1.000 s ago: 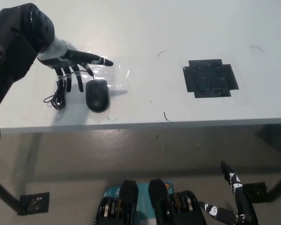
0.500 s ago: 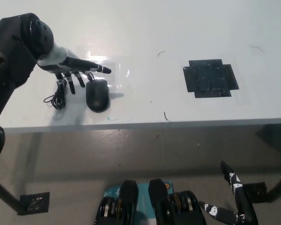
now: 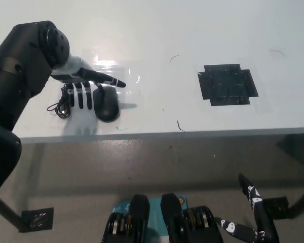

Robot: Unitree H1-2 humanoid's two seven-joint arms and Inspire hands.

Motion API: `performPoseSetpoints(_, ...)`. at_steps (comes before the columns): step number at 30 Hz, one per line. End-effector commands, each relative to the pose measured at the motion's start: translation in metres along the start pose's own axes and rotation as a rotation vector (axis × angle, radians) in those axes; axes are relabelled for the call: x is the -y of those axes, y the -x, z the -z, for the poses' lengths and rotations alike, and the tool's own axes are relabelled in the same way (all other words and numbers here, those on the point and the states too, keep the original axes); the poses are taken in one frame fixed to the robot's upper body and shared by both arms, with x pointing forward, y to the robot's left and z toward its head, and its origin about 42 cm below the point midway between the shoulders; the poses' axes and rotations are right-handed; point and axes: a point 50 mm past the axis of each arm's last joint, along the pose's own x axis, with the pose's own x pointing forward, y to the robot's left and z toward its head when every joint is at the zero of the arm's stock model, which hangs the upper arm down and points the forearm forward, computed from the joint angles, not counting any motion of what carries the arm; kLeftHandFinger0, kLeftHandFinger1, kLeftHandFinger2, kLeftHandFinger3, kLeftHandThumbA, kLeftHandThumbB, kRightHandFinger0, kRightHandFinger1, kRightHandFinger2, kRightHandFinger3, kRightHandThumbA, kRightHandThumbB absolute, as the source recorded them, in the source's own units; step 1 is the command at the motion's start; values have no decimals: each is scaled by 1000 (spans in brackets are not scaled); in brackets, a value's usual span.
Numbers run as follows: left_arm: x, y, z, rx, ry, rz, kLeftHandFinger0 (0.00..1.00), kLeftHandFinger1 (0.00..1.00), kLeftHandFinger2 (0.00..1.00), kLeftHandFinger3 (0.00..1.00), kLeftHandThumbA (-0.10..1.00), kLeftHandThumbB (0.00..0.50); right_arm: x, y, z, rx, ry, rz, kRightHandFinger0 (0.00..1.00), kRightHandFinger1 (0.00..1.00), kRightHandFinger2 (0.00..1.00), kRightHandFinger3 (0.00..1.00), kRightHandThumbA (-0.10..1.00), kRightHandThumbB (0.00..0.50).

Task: The robot uses left hand to click on the left button of the black mouse, which is placed on the left area of the table

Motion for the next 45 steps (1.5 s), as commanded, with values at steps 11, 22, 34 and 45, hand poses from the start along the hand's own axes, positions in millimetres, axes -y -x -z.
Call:
performPoseSetpoints(11, -27, 25, -6, -19, -26, -92, 872, 1000, 1000, 1000, 1000, 441, 4, -8, -17, 102, -2, -4, 1000, 1000, 1000, 1000, 1000, 428)
performPoseSetpoints(22, -104, 206, -1, 364, 243, -398, 0, 0, 109, 1000, 1000, 352, 8, -3, -12, 84, -1, 1, 1000, 1000, 1000, 1000, 1000, 392)
performPoseSetpoints(34, 22, 352, 21, 973, 62, -880, 188, 1, 11, 1000, 1000, 341, 3, 10, 0, 36, -25, -3, 1000, 1000, 1000, 1000, 1000, 394)
performPoseSetpoints(45, 279, 274, 21, 1359, 388, -960, 1000, 854, 902, 1000, 1000, 354, -8, 23, 10, -10, -43, -7, 1000, 1000, 1000, 1000, 1000, 379)
